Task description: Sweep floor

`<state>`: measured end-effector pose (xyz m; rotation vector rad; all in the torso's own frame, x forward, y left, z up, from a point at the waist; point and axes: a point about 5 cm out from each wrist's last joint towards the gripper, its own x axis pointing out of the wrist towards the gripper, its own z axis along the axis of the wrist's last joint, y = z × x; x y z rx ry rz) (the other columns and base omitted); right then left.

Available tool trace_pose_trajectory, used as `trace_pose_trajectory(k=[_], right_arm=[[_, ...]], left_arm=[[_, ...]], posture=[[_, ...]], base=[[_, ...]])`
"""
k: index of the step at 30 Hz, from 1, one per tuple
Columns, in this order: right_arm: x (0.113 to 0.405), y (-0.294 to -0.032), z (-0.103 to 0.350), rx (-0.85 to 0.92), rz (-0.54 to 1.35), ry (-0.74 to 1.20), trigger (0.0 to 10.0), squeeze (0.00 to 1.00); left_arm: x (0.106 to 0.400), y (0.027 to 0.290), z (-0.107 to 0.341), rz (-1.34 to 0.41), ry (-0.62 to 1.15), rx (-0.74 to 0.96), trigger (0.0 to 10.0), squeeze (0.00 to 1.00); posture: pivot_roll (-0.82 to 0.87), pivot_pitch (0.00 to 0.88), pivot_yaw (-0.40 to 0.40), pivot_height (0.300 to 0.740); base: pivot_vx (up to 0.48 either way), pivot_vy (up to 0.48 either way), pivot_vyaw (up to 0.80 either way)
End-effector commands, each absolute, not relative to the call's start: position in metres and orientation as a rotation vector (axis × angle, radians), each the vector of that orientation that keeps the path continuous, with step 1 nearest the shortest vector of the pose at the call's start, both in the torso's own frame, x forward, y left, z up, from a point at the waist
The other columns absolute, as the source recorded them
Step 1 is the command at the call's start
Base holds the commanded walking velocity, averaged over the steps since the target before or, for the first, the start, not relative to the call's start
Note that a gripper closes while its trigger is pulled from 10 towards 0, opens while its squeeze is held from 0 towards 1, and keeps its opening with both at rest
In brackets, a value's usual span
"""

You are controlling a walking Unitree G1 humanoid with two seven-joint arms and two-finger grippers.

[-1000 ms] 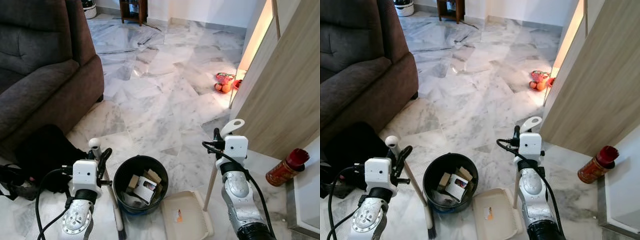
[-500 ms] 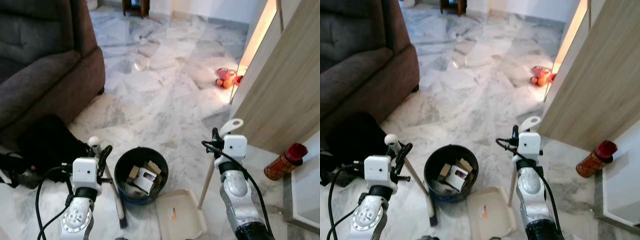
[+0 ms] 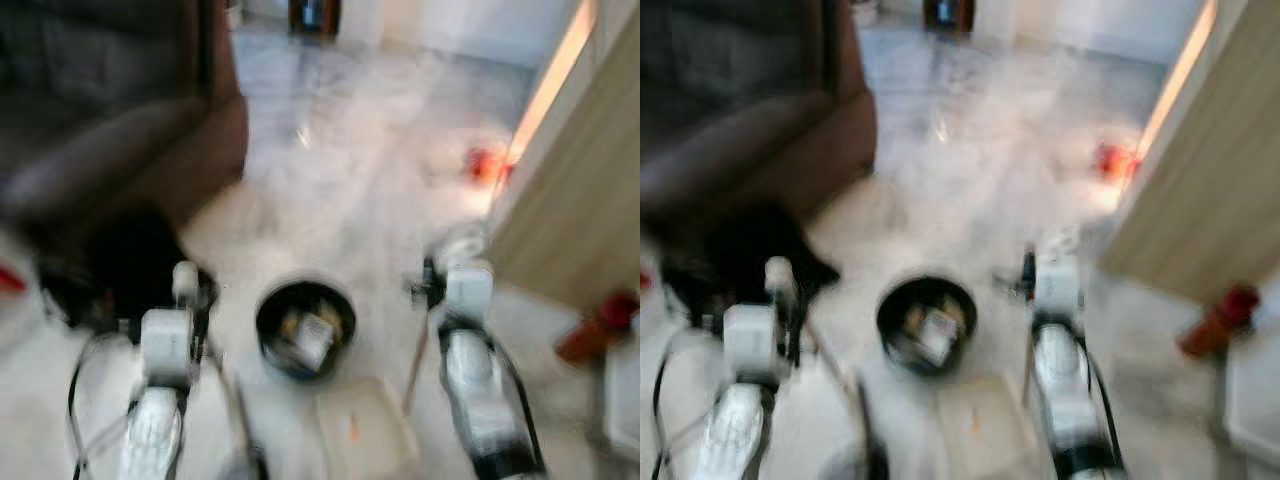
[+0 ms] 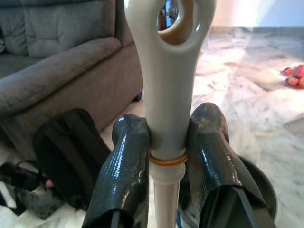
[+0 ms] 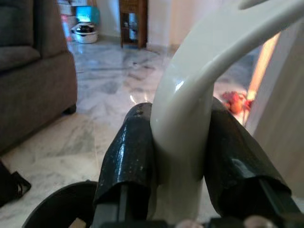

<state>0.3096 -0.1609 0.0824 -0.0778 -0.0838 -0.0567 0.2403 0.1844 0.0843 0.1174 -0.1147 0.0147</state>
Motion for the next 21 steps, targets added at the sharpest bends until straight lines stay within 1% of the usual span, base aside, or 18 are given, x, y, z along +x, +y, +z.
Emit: trace_pose_trajectory(k=[1,21], right_arm=[[0.3106,-0.1616,0.0868,-0.069,-0.063,-0.108,10.0,0.00],[0.3106,-0.1627,0.0848,-0.059,-0.066,-0.097,10.0,0.00]], left_arm=[[0.2426,0.1858,0.0909,0.016,-0.148,0.124,10.0,0.00],[0.2426,0.1844,0.0907,0.016,-0.148,0.119,10.0,0.00]], posture=[[0.11,0.108,-0.021,0.740],[0.10,0.109,-0.024,0.740]], base=[[-0.244,0.000,0.00],[-0.243,0.000,0.00]])
